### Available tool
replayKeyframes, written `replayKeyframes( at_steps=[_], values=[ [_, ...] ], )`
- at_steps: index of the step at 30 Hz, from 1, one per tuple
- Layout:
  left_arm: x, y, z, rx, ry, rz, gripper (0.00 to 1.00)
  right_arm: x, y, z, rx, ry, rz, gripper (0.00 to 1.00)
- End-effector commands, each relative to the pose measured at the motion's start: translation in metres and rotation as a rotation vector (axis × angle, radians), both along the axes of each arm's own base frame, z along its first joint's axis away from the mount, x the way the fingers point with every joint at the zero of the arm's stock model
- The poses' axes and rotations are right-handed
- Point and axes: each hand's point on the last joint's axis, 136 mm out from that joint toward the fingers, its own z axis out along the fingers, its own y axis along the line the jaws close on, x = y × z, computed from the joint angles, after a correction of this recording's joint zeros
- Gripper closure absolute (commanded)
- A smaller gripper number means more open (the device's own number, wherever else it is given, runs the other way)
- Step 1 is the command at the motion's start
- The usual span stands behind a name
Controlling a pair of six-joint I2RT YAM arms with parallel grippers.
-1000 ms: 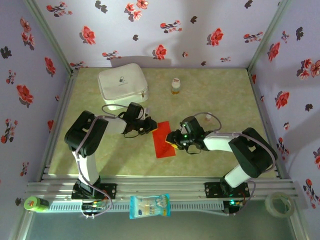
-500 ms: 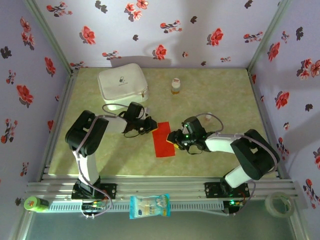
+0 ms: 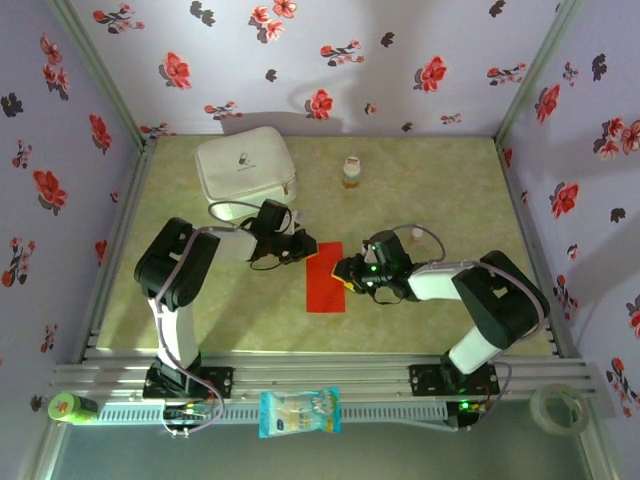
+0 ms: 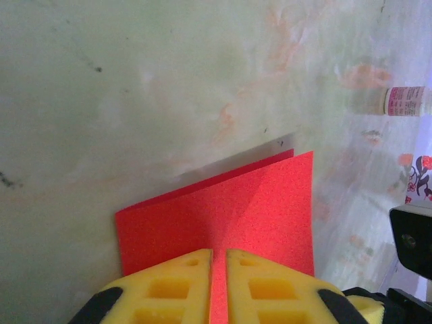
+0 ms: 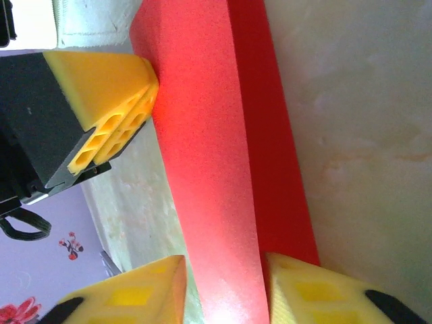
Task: Fold a paper plane with a square sheet of paper (pick it up from the middle)
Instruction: Fold the triangle a second time at the center of the table.
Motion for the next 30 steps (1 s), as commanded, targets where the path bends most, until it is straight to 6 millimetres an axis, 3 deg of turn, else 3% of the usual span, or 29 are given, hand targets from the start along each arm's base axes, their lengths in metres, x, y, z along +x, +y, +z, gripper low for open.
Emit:
replayKeyframes(
  at_steps=[1, 8, 15, 19, 24, 30],
  values=[
    [-0.002, -0.007, 0.008, -0.001, -0.015, -0.049, 0.85, 0.005, 0.001, -0.001, 0.011, -0.002, 0.002, 0.72],
    [0.001, -0.012, 0.051, -0.039, -0.085, -0.061, 0.71, 0.008, 0.004, 0.001, 0.031, -0.01, 0.006, 0.84],
    [-0.012, 0.003, 0.093, -0.011, -0.228, -0.048, 0.63, 0.011, 0.004, 0.006, 0.048, -0.019, -0.01, 0.9],
    [-0.036, 0.012, 0.106, 0.079, -0.354, -0.068, 0.59, 0.014, 0.005, 0.011, 0.066, -0.021, -0.03, 0.94],
    [-0.084, 0.012, 0.113, 0.229, -0.578, -0.124, 0.53, 0.018, 0.001, 0.015, 0.056, -0.021, -0.077, 0.96],
    [-0.131, 0.001, 0.102, 0.345, -0.754, -0.263, 0.42, 0.019, -0.003, 0.017, 0.036, -0.013, -0.095, 0.96]
  ],
)
